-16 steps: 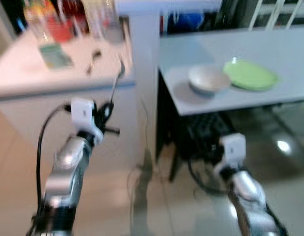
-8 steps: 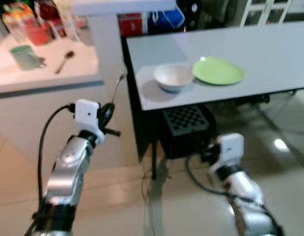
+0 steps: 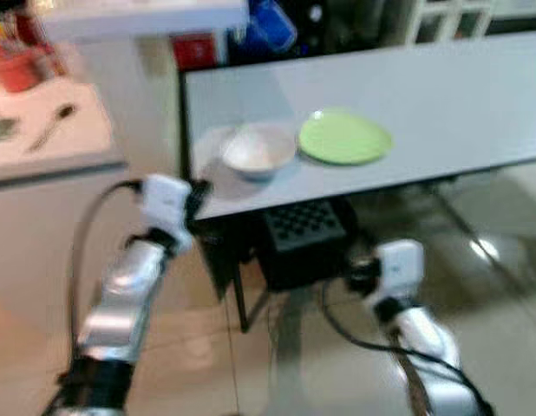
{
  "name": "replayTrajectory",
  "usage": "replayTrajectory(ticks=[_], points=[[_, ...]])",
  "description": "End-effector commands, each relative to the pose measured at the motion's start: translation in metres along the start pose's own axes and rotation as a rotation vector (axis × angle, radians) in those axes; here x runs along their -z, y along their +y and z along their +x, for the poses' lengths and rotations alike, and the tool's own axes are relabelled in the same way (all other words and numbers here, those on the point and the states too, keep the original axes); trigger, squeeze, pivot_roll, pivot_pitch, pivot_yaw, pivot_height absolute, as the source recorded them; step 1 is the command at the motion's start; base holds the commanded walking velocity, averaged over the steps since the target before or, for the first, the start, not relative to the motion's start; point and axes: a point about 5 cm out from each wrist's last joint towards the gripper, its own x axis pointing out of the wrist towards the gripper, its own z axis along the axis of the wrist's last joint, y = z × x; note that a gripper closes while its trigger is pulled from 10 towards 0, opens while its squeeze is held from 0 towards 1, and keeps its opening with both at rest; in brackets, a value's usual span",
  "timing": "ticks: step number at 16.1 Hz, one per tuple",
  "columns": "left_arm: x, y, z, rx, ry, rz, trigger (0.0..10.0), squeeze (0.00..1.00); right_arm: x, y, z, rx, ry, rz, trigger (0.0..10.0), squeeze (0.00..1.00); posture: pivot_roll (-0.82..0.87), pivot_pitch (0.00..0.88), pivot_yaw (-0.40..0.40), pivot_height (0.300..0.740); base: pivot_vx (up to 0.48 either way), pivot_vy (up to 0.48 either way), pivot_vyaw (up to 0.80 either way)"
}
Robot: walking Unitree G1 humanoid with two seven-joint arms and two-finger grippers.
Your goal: Setting the table
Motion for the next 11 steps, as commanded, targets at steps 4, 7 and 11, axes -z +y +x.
replayTrajectory(ticks=[4,7,11], points=[[-0.0110,-0.0113,0.0045,0.031,-0.072,-0.014,0.0,0.00,0.0017,-0.0088,-0.0025,0.027,0.017,-0.012,10.0,0.00,0.02,0.000,0.087,0.740,0.445,0.000,0.00],[-0.0135,-0.0128,0.0051,0.043,-0.075,-0.005,0.0,0.00,0.0025,-0.0085,-0.0014,0.027,0.018,-0.012,10.0,0.00,0.02,0.000,0.089,0.740,0.000,0.000,0.00],[-0.0168,-0.0148,0.0079,0.043,-0.081,-0.011,0.0,0.00,0.0043,-0.0089,-0.0028,0.027,0.020,-0.011,10.0,0.00,0.02,0.000,0.092,0.740,0.000,0.000,0.00]])
